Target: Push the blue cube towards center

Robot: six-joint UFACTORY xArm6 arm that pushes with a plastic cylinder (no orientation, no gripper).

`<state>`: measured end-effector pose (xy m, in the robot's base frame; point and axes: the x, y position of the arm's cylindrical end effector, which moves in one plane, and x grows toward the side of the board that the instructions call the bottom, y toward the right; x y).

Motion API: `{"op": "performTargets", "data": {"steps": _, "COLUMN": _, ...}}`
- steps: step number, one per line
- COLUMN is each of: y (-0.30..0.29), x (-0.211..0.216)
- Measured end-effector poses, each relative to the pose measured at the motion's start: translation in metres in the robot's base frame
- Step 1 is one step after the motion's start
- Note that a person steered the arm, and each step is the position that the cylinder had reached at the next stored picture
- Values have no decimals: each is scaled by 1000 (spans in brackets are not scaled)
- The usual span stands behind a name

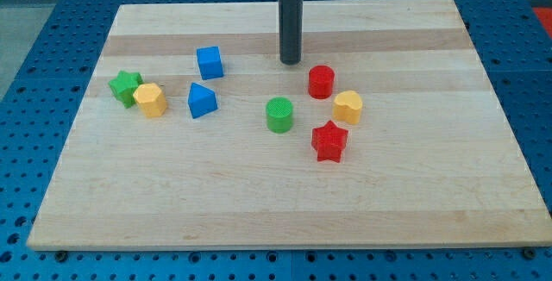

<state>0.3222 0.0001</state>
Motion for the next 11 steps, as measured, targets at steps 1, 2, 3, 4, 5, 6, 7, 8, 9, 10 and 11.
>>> {"op": "performTargets", "data": {"steps": 1, "y": -28, "x": -16}}
{"op": "performTargets", "data": {"steps": 2, "y": -76, "x": -28}}
{"op": "performTargets", "data": {"steps": 3, "y": -113, "x": -33}}
{"op": "performTargets", "data": {"steps": 4, "y": -142, "x": -33}}
{"op": "performTargets", "data": {"steps": 5, "y": -149, "x": -26}}
{"op": "performTargets", "data": {"steps": 6, "y": -149, "x": -10}}
{"op": "performTargets", "data": {"steps": 7, "y": -149, "x": 3}}
{"op": "performTargets", "data": {"steps": 8, "y": -148, "x": 13}}
{"op": "performTargets", "data": {"steps": 9, "y": -147, "x": 17}}
{"op": "performTargets", "data": {"steps": 10, "y": -156, "x": 22}}
{"op": "performTargets", "data": {"steps": 11, "y": -156, "x": 29}}
